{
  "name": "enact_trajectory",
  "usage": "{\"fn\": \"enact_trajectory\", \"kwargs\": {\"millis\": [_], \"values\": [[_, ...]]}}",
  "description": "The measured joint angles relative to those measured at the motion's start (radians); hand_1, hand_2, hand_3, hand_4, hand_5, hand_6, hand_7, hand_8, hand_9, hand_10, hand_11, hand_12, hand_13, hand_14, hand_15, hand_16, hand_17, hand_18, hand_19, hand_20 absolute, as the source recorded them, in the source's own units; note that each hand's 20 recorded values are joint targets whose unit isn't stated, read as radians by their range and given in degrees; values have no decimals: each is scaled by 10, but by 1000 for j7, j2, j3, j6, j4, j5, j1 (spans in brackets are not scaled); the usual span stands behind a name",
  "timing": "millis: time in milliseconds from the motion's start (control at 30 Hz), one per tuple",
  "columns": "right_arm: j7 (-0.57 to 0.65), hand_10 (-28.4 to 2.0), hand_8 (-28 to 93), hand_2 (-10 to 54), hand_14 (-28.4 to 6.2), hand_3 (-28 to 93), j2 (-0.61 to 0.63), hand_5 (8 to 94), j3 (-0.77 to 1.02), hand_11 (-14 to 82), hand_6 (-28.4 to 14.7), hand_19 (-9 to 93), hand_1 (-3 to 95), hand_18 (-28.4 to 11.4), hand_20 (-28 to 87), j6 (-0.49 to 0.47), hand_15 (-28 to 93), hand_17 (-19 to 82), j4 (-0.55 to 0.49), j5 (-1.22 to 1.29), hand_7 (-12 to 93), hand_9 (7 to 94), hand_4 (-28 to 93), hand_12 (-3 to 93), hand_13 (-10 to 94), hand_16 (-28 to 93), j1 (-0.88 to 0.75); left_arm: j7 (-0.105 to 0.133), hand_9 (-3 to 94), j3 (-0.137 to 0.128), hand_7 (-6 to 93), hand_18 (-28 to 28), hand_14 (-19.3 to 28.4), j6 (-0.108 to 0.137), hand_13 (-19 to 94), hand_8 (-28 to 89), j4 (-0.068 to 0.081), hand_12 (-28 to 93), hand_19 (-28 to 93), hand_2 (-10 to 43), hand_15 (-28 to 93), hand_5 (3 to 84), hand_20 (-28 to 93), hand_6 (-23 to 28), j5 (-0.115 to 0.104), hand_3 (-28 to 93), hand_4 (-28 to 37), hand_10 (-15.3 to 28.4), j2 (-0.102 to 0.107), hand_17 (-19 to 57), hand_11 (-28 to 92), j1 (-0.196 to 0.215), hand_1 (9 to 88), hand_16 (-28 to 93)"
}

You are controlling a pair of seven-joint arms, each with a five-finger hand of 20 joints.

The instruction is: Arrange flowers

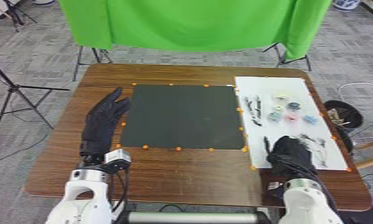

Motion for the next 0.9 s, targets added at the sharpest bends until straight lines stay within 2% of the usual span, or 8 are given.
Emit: {"fn": "enact_trajectory", "kwargs": {"millis": [167,567,633,667,733,800,900], "values": [[-28,-107,104,-95,-5,619,24,706,-23,239,-48,831,603,-58,443,79,571,735,11,-8,488,917,-5,488,937,253,-1,0,425,-1,113,105,167,0,296,-77,0,96,62,-61,155,406,131,18,0,658,-218,133,0,12,172,0,273,-3],[-68,-107,88,-95,-3,631,64,687,-6,260,-46,839,588,-53,435,164,579,738,-25,35,533,908,16,497,937,258,23,-3,425,-1,113,106,168,-1,298,-76,1,96,63,-62,157,406,131,18,0,659,-217,133,0,12,172,-6,273,-2],[-68,-102,114,-95,-5,634,65,669,2,243,-40,837,567,-51,429,163,547,729,-37,39,529,898,18,498,937,281,28,-3,425,-1,113,106,168,-1,298,-77,1,96,63,-62,158,406,131,18,0,659,-217,133,0,12,172,-6,273,-2],[-68,-104,120,-95,-8,633,66,666,7,240,-40,835,551,-50,428,159,532,724,-43,41,512,891,20,490,937,295,29,-3,424,-1,113,106,168,-2,298,-77,1,96,63,-62,158,406,131,18,0,659,-217,133,0,12,173,-6,273,-3],[-67,-121,139,-95,-21,618,66,661,20,298,-47,836,472,-53,425,130,496,710,-52,45,419,836,14,386,930,319,30,-3,425,-1,113,106,168,-2,298,-77,1,96,63,-62,158,406,131,18,0,659,-217,133,0,12,172,-6,273,-3],[-64,-153,-63,-95,-38,661,66,647,36,314,-46,847,345,-61,420,70,474,693,-60,51,317,777,-16,274,918,314,26,-3,425,-1,114,106,168,-3,298,-76,1,96,63,-62,158,406,131,18,0,658,-218,133,0,12,172,-5,274,-3],[-50,-163,-86,-95,-42,661,66,643,61,296,-46,855,309,-64,415,-49,465,687,-75,52,281,754,-22,256,914,311,14,-3,425,-1,114,106,169,-4,298,-77,1,96,62,-61,159,406,130,17,0,657,-217,132,0,12,172,-5,273,-3]]}}
